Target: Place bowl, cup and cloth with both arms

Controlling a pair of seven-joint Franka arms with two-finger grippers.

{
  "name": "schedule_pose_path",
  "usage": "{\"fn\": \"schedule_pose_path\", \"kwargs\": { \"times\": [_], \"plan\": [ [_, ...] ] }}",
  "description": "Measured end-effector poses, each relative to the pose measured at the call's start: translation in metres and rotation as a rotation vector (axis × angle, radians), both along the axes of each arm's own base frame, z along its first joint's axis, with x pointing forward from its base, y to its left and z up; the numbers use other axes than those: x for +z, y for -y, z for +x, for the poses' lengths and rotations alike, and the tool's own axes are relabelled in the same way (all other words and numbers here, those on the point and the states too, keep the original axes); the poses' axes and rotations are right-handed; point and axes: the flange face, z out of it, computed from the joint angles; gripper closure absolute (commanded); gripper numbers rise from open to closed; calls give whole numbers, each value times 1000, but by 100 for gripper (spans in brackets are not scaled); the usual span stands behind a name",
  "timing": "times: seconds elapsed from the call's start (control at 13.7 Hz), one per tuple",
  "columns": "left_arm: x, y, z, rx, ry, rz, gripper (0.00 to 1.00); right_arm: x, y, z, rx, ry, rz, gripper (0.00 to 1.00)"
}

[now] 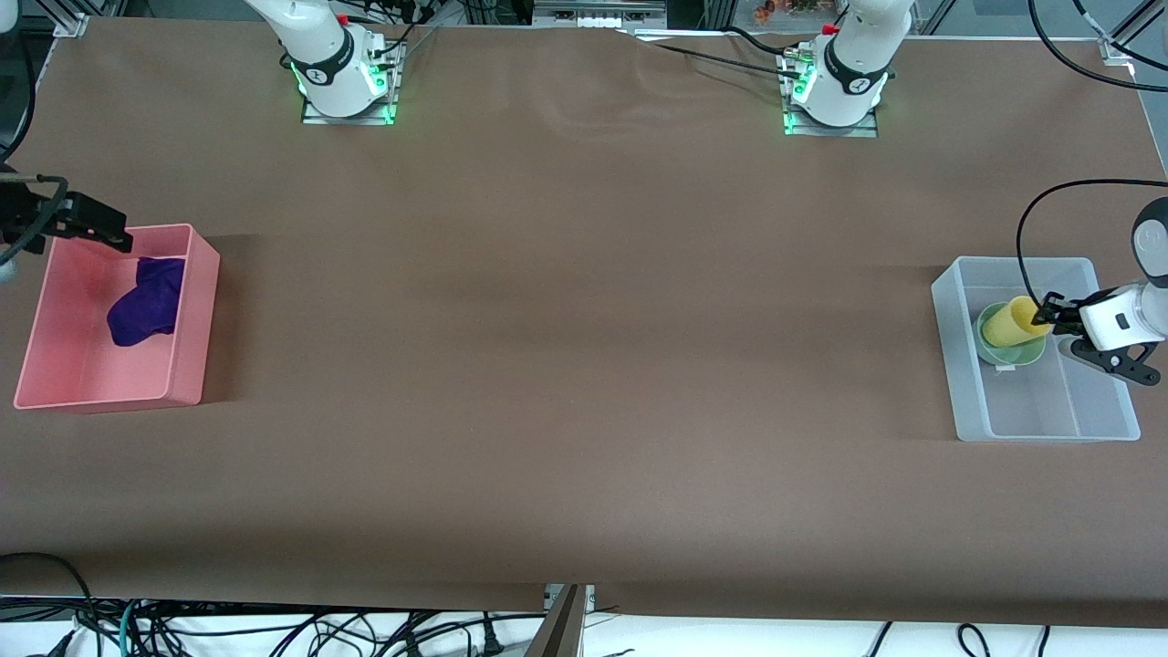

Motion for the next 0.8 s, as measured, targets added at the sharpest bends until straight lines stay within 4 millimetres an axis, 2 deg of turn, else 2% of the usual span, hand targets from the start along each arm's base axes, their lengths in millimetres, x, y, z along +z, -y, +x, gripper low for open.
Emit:
{"fn": "schedule_pose_path", "kwargs": {
  "times": [0.15, 0.29, 0.51, 0.58, 0.66, 0.8],
  "plan": [
    [31, 14, 7, -17, -11, 4, 0, 1, -1, -13, -1, -13, -3, 0],
    [89, 49, 20, -34, 11, 24, 0, -3, -2, -20, 3, -26, -4, 0],
    [187, 136, 28, 26, 69, 61, 0, -11, -4, -24, 28, -47, -2, 0],
    [211, 164, 28, 48, 77, 71, 0, -13, -4, -24, 29, -49, -2, 0],
    [230, 192, 26, 72, 80, 79, 0, -14, -5, -23, 31, -50, -2, 0],
    [254, 240, 24, 99, 90, 84, 0, -16, -5, -21, 39, -52, -1, 0]
  ]
}}
